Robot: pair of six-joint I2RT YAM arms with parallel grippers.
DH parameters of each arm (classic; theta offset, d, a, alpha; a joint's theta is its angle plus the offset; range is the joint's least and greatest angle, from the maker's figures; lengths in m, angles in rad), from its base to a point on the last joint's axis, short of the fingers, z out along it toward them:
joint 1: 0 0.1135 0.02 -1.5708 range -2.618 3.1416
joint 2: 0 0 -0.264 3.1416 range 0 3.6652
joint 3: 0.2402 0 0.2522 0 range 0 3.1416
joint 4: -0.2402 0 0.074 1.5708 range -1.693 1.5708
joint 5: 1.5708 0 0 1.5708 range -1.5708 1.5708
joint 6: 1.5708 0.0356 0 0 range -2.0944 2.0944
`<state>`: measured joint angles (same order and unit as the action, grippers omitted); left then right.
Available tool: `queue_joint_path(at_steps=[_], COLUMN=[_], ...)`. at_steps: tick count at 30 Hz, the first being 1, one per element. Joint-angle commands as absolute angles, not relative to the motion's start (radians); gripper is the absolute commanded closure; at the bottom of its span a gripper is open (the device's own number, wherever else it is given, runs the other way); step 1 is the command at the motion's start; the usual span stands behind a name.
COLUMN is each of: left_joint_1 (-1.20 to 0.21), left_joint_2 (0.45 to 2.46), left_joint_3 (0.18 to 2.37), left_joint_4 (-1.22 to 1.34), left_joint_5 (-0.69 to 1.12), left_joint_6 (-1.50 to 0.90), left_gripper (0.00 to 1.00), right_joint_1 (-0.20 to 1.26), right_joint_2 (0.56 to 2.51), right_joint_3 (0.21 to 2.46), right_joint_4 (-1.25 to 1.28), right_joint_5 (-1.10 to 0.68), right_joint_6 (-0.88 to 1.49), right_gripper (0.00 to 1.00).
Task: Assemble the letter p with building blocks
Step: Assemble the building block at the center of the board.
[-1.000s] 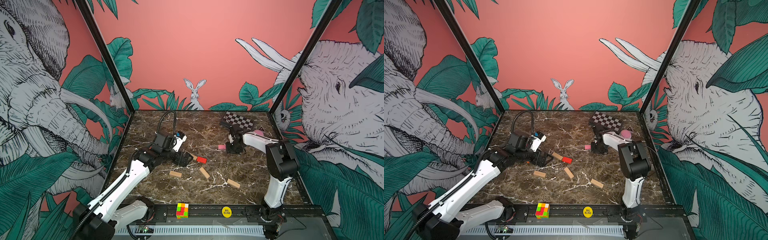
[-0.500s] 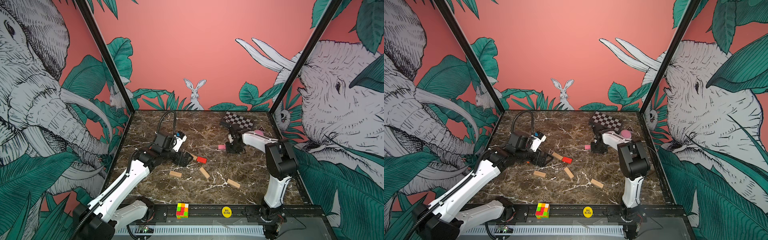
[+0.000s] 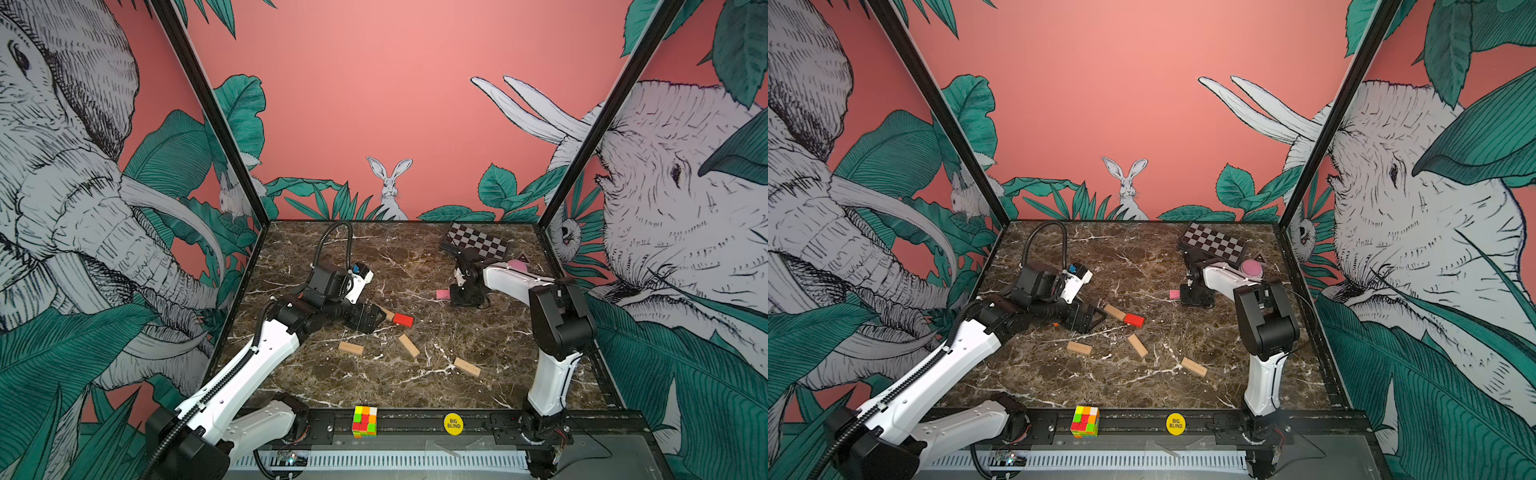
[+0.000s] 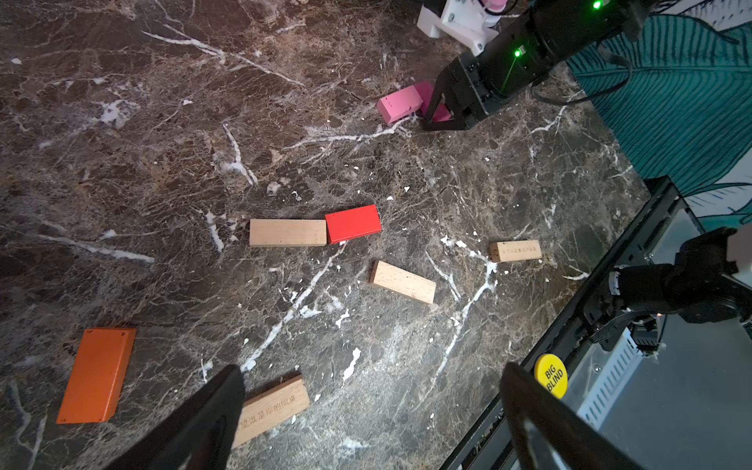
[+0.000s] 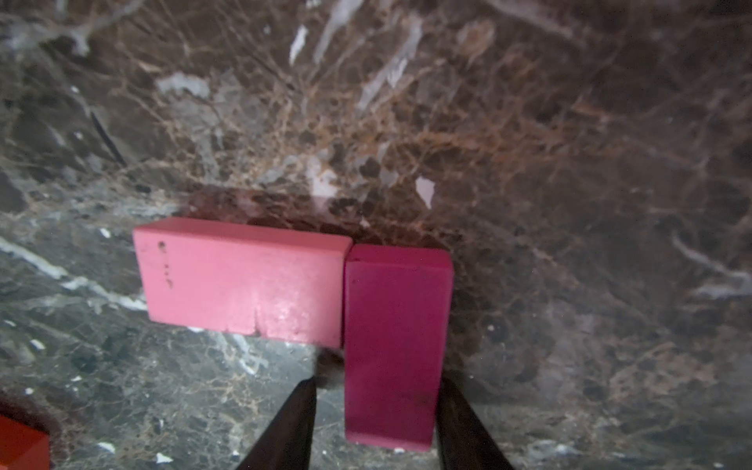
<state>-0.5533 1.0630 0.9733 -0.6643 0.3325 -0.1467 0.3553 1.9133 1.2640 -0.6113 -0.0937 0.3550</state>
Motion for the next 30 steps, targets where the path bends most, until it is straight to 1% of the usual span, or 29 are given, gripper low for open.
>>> queue_joint_path(at_steps=[1,8,10,14,26,30], left_joint_1=[-0.553,-0.554,-0.554,-0.554,-0.554,-0.554], left_joint_2=[1.054,1.057,1.058,1.06,1.066,1.073], left_joint_3=[0.973,0.977,0.976,0.972,0.97,0.97], left_joint_4=[-0.68,-0.683,-0.683,-0.681,-0.677,-0.676], left_joint_5=[0.33,0.33,0.324,0.324,0.331,0.334], left_joint_6=[-0.137,-0.138,-0.137,-0.138,-0.149,-0.159], left_gripper=[0.01,0.0,0.0,0.01,0.0,0.0], right_joint_1=[0.353,0.353,0.353,0.352,0.353,0.353], right_joint_2=[1.948,1.918,1.897,1.835,1.665,1.609], right_joint_3=[1.252,1.221,1.209,1.177,1.094,1.048], right_joint_4=[-0.635,-0.629,-0.623,-0.607,-0.62,-0.616], right_joint_5=[-0.074,-0.084,-0.084,-0.092,-0.08,-0.084], right_joint_6=[0.355,0.357,0.36,0.37,0.377,0.385], right_gripper=[0.45,0.37,0.36,0.31,0.25,0.21])
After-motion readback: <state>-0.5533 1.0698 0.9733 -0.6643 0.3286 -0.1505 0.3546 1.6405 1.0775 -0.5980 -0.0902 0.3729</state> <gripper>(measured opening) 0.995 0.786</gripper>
